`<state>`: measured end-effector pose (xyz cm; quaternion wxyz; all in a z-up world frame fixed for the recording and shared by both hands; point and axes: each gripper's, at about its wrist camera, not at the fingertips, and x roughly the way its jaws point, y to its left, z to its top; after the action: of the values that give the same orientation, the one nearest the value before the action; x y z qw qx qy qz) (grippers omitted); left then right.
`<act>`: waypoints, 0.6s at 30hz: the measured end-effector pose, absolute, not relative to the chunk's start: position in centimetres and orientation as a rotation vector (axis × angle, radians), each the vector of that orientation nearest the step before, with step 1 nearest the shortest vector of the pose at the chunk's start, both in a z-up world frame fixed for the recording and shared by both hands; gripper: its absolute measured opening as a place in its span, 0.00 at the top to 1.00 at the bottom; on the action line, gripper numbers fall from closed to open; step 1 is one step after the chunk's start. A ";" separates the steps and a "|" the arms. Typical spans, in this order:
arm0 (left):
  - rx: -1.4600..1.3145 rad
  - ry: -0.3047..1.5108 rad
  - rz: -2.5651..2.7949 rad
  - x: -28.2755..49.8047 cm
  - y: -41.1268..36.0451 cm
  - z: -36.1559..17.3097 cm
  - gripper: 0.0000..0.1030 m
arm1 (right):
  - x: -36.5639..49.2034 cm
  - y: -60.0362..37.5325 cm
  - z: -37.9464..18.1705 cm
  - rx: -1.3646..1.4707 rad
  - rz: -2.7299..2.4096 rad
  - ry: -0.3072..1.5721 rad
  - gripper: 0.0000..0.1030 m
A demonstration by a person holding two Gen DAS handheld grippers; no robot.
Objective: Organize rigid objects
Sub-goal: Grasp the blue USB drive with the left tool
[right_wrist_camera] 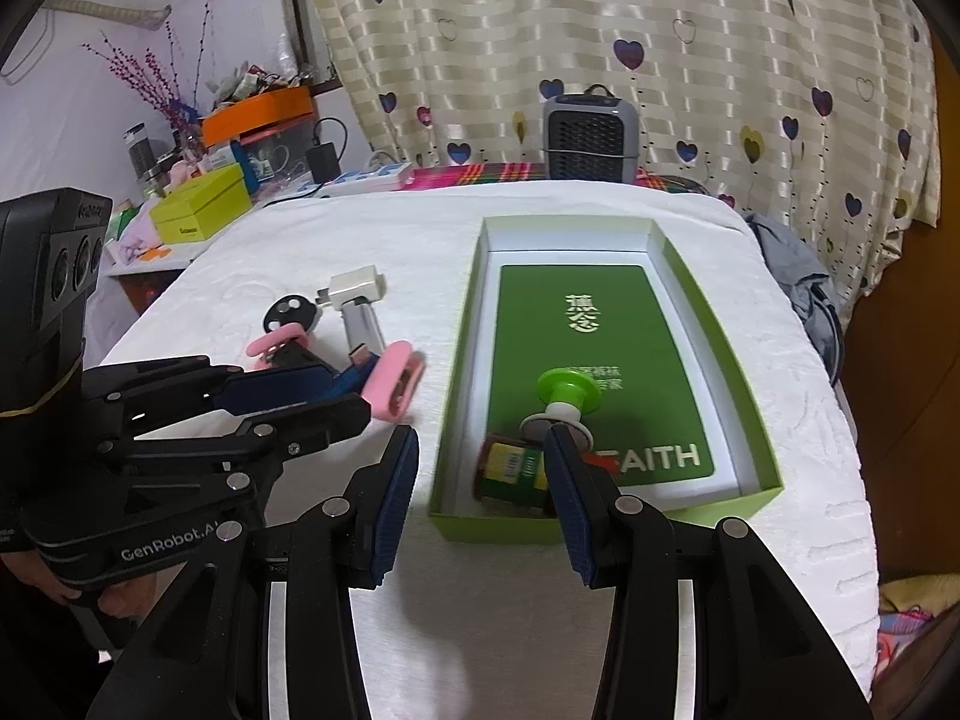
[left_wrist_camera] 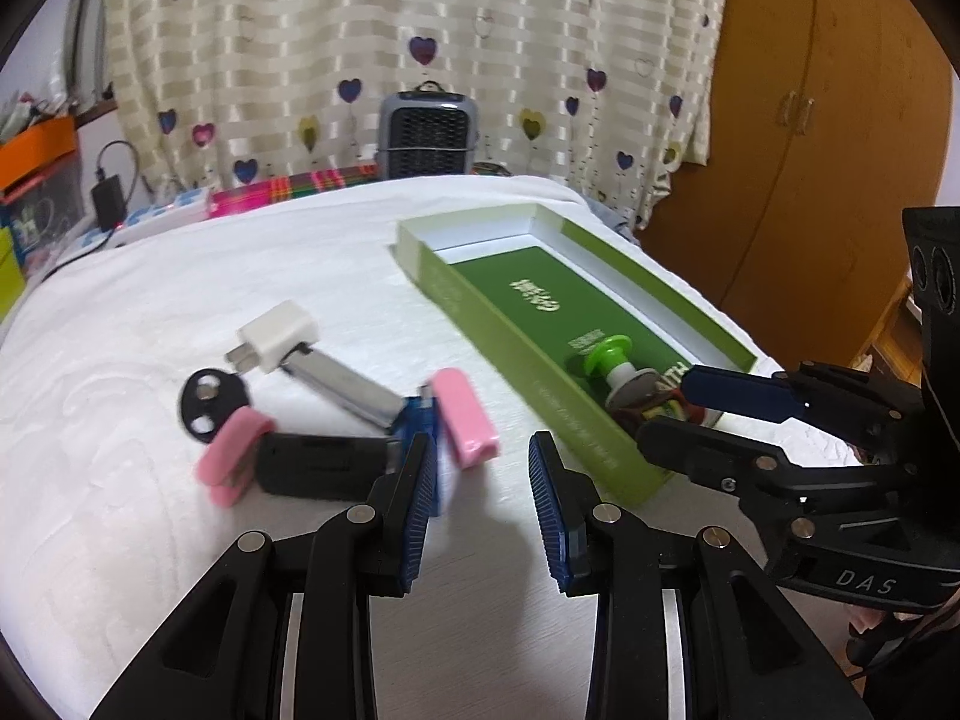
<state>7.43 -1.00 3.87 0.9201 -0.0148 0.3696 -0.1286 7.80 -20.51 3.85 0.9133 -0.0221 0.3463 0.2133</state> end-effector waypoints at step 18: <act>-0.027 0.795 -0.238 7.8 0.8 2.6 0.68 | 7.5 -18.5 3.6 -0.067 0.499 0.714 0.56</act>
<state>7.76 0.83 2.61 0.9151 -0.0132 0.3860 -0.1158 7.45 -18.54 3.61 0.9062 -0.0323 0.3456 0.2416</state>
